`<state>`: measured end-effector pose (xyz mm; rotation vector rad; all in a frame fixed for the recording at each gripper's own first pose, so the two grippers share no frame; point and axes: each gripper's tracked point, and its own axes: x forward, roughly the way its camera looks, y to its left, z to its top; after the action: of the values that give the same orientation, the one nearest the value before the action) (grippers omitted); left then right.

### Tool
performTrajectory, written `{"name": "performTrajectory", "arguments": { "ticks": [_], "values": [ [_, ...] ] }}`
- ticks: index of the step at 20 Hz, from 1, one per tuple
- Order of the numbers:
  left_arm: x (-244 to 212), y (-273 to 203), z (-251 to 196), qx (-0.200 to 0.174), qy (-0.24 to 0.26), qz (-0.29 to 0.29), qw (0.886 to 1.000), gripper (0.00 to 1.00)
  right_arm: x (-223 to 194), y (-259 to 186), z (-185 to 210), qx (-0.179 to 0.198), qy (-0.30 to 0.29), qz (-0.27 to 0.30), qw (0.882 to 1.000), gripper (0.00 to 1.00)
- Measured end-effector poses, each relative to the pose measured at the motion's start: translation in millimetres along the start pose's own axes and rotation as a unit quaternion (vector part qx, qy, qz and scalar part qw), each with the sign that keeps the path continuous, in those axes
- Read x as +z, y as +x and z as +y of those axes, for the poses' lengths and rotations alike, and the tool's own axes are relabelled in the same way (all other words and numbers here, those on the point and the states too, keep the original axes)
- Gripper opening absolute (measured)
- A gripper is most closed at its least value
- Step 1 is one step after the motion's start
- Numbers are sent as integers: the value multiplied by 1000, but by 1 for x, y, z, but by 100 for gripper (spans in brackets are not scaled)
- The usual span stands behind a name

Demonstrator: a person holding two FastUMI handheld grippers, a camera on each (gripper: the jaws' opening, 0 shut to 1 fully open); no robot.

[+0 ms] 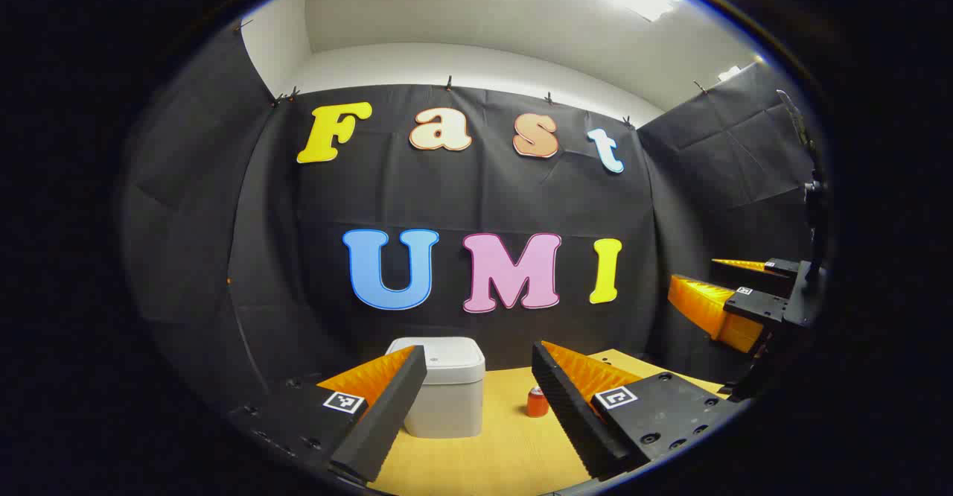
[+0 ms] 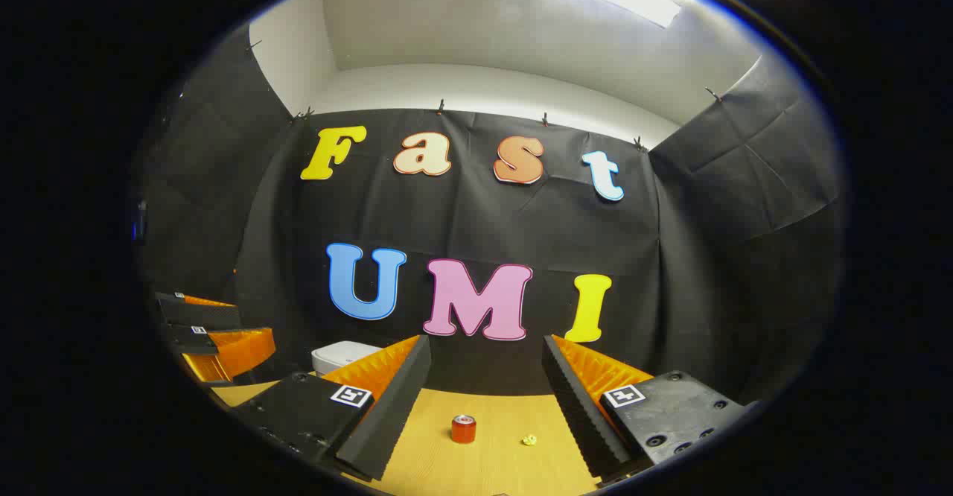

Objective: Press the lid of the desktop garbage bin to open it, pick up the crumpled paper on the desktop and throw it into the bin, then pick up the pop can on the desktop and drop it into the bin, and finally close the garbage bin lid.

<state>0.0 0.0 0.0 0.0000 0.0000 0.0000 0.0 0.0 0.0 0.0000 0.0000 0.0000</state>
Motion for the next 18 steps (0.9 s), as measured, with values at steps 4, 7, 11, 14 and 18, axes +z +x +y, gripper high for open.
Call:
{"name": "performTrajectory", "arguments": {
  "ticks": [4, 7, 11, 14, 18],
  "values": [
    [5, 3, -2, -1, 2, -4, 1000, 96, 4, 1, 3, 7, 12, 5, 1000, 96],
    [4, 4, -5, -5, 4, -2, 1000, 96, 3, 0, 1, 7, -4, 4, 1000, 96],
    [10, 1, -15, -21, -16, -13, 1000, 96, 3, -3, 2, 10, -7, 3, 1000, 96],
    [13, -2, -18, -27, -16, -24, 999, 96, 8, -5, 1, 9, 6, 3, 1000, 96],
    [10, -2, -14, -19, -15, -16, 1000, 96, 11, -6, -1, 8, 3, -3, 1000, 96]
  ]
}}
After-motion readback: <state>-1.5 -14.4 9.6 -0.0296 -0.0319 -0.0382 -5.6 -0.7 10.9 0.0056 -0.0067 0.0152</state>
